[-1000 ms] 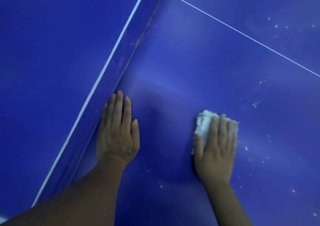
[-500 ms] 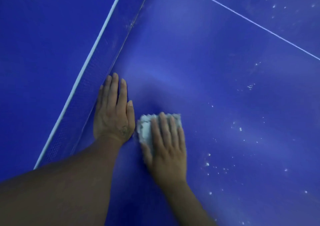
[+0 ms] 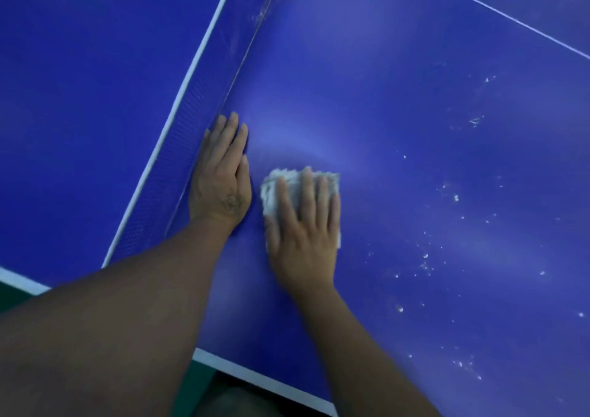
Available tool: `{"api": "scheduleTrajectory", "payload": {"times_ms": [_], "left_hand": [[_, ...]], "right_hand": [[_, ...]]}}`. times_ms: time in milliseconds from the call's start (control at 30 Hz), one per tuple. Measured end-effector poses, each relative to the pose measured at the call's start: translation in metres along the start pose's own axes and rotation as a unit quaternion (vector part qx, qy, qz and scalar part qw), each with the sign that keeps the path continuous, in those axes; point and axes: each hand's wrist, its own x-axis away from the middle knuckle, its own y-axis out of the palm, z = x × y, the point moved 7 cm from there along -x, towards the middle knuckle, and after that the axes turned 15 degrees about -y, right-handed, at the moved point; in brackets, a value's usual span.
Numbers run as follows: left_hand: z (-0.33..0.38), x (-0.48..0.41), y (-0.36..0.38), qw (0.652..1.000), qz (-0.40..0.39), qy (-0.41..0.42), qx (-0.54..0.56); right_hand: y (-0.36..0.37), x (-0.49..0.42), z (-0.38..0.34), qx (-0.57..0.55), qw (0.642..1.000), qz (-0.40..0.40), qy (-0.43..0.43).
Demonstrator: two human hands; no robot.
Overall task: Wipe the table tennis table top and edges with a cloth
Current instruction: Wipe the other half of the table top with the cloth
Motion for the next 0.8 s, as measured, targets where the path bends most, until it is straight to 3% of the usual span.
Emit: {"api": "scheduleTrajectory", "payload": {"times_ms": [167,333,467,633,800], "left_hand": [[-0.051,0.083,-0.012,0.995,-0.013,-0.024,-0.095],[-0.057,0.086,-0.007,0.996,-0.010,-0.030,-0.086],[-0.059,0.088,-0.008,0.997,-0.006,-0.023,-0.080],[-0.058,0.086,-0.011,0.997,0.017,-0.018,-0.067],[-0.059,0.085,-0.011,0.997,0.008,-0.024,-0.067]], "right_hand": [[-0.004,0.055,0.018,-0.019,0.998,-0.019,-0.050],[-0.030,0.063,0.099,0.069,0.994,-0.020,0.083],[-0.027,-0.003,0.107,0.064,0.985,0.007,0.160],[0.003,-0.075,0.000,0.015,0.999,0.031,0.002],[0.012,0.026,-0.043,-0.050,0.989,-0.018,-0.137]]}}
